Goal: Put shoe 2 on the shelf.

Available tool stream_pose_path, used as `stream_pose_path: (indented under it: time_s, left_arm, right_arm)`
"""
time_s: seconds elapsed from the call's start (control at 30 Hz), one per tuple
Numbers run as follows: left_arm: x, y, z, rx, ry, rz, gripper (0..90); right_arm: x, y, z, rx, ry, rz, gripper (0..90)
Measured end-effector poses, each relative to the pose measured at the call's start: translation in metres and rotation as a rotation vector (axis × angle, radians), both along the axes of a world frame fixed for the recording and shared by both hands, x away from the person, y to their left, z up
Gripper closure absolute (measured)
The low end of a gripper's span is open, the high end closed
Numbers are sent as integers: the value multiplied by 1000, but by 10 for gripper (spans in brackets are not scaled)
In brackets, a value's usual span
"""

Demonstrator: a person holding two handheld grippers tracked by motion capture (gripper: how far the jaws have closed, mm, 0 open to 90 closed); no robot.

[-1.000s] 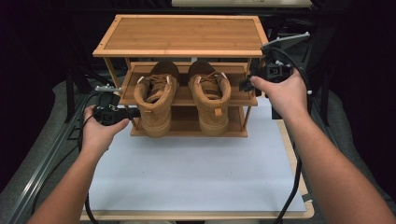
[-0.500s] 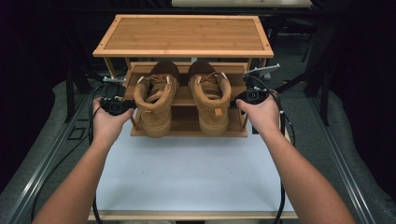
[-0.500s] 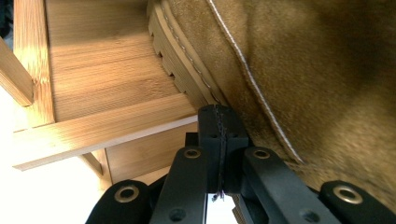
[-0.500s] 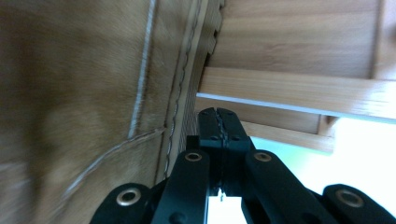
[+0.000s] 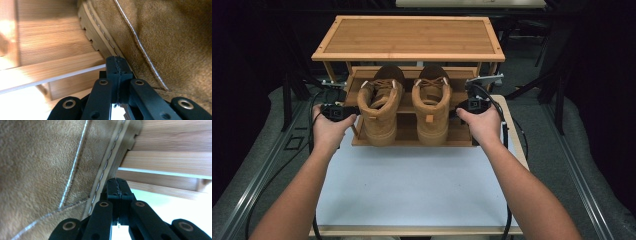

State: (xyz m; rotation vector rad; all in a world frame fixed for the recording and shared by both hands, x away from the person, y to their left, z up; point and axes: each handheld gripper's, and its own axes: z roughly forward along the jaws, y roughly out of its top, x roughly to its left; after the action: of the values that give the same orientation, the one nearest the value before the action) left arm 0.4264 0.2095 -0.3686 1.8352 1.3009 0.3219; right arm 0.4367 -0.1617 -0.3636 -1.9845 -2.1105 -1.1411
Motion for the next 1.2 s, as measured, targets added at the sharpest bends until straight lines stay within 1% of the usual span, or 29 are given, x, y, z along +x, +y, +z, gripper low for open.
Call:
stream_pose_path:
  time_s: [0.07,0.1,0.13,0.17,0.2,0.23,0.27,0.37,0.4,0.43,0.47,0.5,0.53,0.57,0.6,0.67,0.73,0.77,0.8,0.87,0.9,0.93,0.97,1.0,1.03,1.07,1.1,1.17,1.2]
  left_arm:
    - [1,-6,0,4,-5,-15,900]
    - [1,-9,0,2,-4,-23,900]
    - [2,-12,0,14,-5,-22,900]
    - [2,-15,1,25,-11,-18,900]
    - [4,-18,0,27,-7,-20,900]
    - [5,-20,0,20,-2,-18,900]
    - [5,-23,0,23,-3,-14,900]
    - [8,-32,0,21,-10,-5,900]
    - [9,-34,1,34,-14,-1,900]
    - [9,-35,3,46,-20,2,900]
    - [10,-35,5,49,-14,-4,900]
    - [12,-34,5,43,-3,-12,900]
    - [13,-33,4,31,5,-14,900]
    - [13,-32,4,31,9,-16,900]
    - [12,-32,3,29,6,-15,900]
    - [11,-30,2,21,6,-18,900]
    - [11,-29,0,0,11,-21,900]
    - [11,-28,-1,2,7,-25,900]
    - [11,-28,-1,9,-1,-30,900]
    - [10,-28,-1,21,-5,-38,900]
    - [9,-28,0,19,-7,-44,900]
    - [7,-27,1,14,-8,-53,900]
    - [5,-26,2,13,-10,-63,900]
    - [2,-25,2,12,-10,-75,900]
    - [-3,-25,2,11,-11,-85,900]
    - [-7,-24,2,24,-11,-98,900]
    - [-13,-24,1,26,-9,-110,900]
    - [-24,-23,-2,50,-8,-142,900]
    - [-29,-23,-4,58,-6,-148,900]
  right_arm:
    - [1,6,-1,0,-15,11,900]
    - [2,10,-1,-13,-4,10,900]
    - [2,13,-1,-2,-9,17,900]
    - [2,16,-1,-28,-5,23,900]
    - [2,18,0,-41,-25,10,900]
    - [3,18,1,-40,-16,20,900]
    - [4,17,0,-27,-21,14,900]
    - [5,17,0,-37,-22,-1,900]
    - [6,16,1,-38,-12,-5,900]
    - [8,15,1,-23,-11,-24,900]
    - [10,13,1,-9,-9,-26,900]
    - [11,12,0,16,-8,-22,900]
    - [11,12,1,16,-7,-16,900]
    - [11,13,0,16,-11,-10,900]
    - [11,13,0,9,-13,-7,900]
    - [11,12,0,-2,-3,-11,900]
    - [10,12,-2,-3,-16,-8,900]
    - [9,12,-3,-4,-22,-4,900]
    - [9,12,-2,-7,-18,5,900]
    - [9,11,-3,-4,-28,-1,900]
    - [7,12,-2,-2,-15,-3,900]
    - [6,12,-3,-10,-32,6,900]
    - [4,11,-2,-26,-36,17,900]
    - [2,12,-2,-30,-42,15,900]
    - [-2,11,-2,-22,-43,33,900]
    - [-6,10,-2,-13,-43,45,899]
    - [-11,10,-2,-11,-37,64,899]
    - [-21,9,-5,-23,-37,95,899]
    - [-27,9,-6,-35,-25,110,900]
